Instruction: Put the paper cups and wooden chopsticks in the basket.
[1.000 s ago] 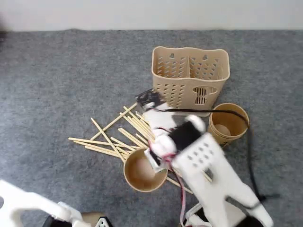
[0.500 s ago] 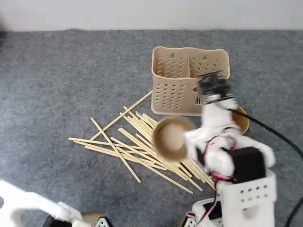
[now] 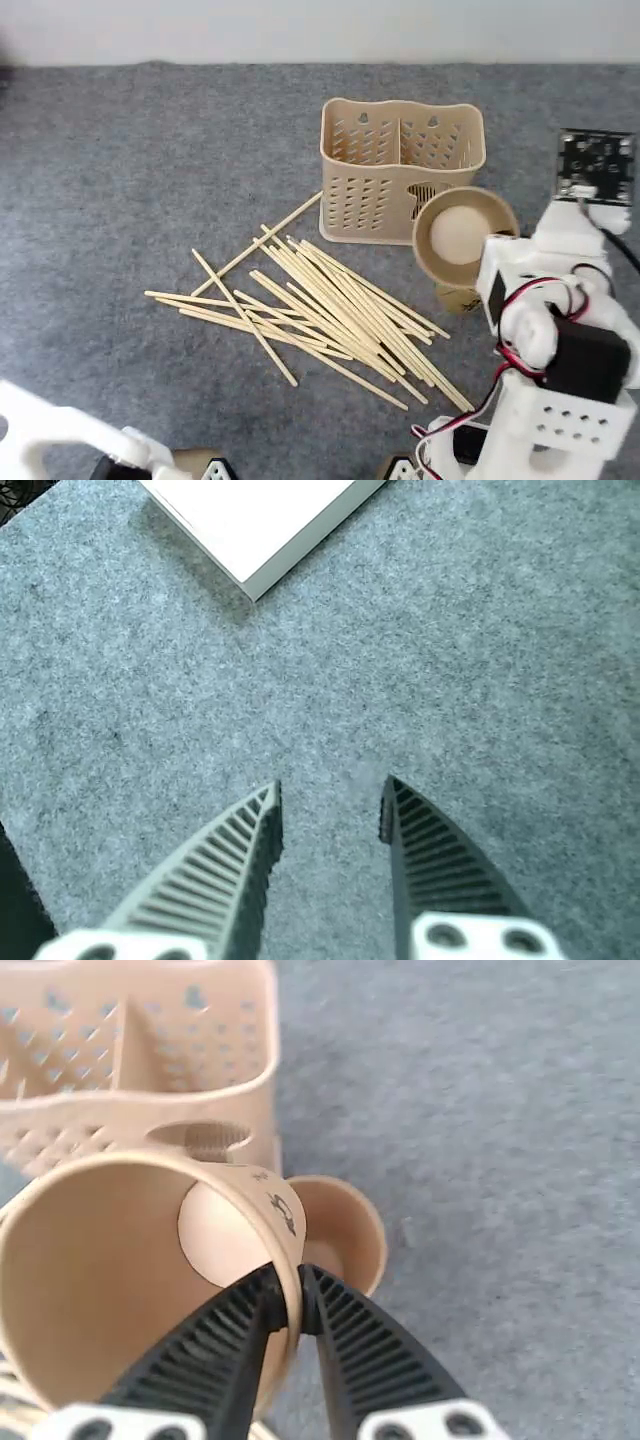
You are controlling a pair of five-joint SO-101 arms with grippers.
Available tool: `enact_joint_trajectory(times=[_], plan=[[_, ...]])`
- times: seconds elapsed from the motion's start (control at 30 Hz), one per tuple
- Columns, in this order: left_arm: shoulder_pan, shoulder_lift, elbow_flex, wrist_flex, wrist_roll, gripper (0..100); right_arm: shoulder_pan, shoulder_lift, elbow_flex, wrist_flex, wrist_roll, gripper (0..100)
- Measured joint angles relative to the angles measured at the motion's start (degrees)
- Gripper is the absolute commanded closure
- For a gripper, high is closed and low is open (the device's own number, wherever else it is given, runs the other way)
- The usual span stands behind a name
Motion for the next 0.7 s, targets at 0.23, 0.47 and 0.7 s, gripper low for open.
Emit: enact_joint_trajectory(times=[0.23, 0.47, 0.7], plan=[[0.00, 0.00, 0.00, 0.00, 0.00, 84, 2.55, 0.00, 9.32, -7.56, 0.00, 99.1], [0.00, 0.00, 0.00, 0.00, 0.00, 84, 2.99, 0.00, 15.56, -10.64, 1.23, 98.9], [0.00, 0.00, 0.18, 0.00, 0.00, 84, 4.66, 0.00, 15.91, -10.81, 2.37, 76.6]])
